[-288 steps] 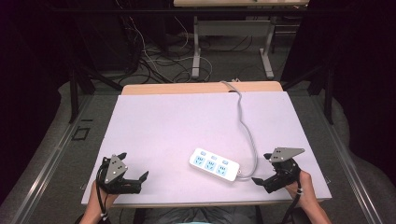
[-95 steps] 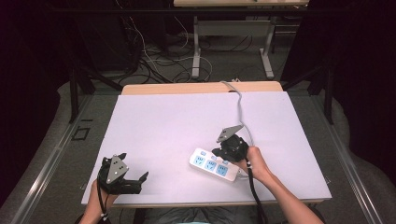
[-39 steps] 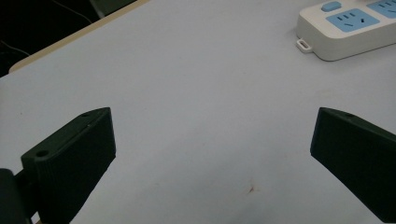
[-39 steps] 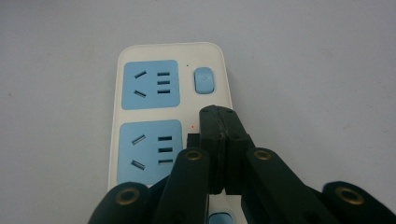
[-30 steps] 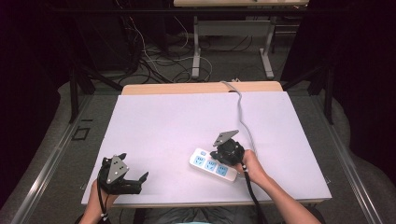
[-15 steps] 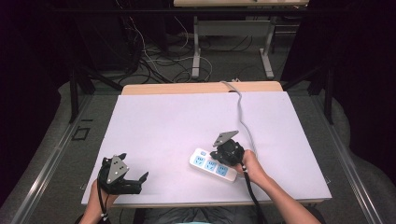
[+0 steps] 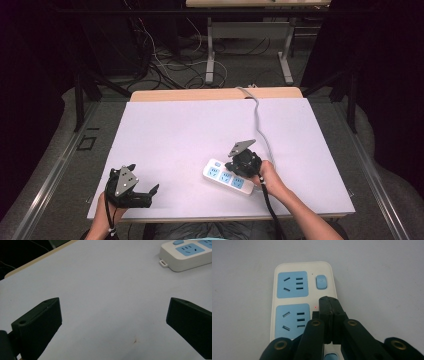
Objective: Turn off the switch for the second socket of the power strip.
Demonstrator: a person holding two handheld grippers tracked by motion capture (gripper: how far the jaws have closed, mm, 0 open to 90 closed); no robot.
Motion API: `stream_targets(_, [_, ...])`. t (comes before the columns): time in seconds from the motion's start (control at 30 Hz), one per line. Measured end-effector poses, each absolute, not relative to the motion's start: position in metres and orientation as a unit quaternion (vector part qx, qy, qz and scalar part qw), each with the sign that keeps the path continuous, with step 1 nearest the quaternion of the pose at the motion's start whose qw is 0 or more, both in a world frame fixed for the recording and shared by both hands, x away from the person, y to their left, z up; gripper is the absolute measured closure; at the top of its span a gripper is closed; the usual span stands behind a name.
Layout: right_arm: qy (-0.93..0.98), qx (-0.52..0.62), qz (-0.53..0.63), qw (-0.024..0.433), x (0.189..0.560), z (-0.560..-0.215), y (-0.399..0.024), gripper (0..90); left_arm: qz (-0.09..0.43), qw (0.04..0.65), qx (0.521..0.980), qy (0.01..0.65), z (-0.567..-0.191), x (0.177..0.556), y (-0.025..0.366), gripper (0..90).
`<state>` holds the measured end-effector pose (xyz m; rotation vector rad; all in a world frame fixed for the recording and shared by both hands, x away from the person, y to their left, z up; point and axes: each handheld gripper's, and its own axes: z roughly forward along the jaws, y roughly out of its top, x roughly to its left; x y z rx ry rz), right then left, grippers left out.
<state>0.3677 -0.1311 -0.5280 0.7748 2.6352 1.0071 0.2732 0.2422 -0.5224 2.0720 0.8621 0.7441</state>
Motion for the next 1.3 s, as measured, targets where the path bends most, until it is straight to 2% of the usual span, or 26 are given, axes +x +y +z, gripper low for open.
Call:
stream_targets(0.63, [0.895, 0.263, 0.344, 0.11, 0.3683, -0.5283, -0.1319, 90.0, 0.286, 0.379, 0.812, 0.338, -0.5228, 0.2731, 0.2414, 0.2])
stream_targets(0.83, [0.897, 0.262, 0.343, 0.098, 0.3679, -0.5278, -0.1321, 90.0, 0.288, 0.378, 0.812, 0.34, -0.5227, 0.2732, 0.2414, 0.2])
stream_targets(0.97, [0.903, 0.237, 0.332, 0.135, 0.3624, -0.5275, -0.1268, 90.0, 0.289, 0.38, 0.811, 0.338, -0.5227, 0.2728, 0.2414, 0.2])
stream_targets(1.07, [0.901, 0.248, 0.337, 0.116, 0.3653, -0.5275, -0.1297, 90.0, 0.286, 0.379, 0.812, 0.339, -0.5227, 0.2729, 0.2412, 0.2])
stream_targets(1.3, [0.897, 0.255, 0.341, 0.117, 0.3656, -0.5281, -0.1302, 90.0, 0.286, 0.379, 0.812, 0.339, -0.5227, 0.273, 0.2414, 0.2])
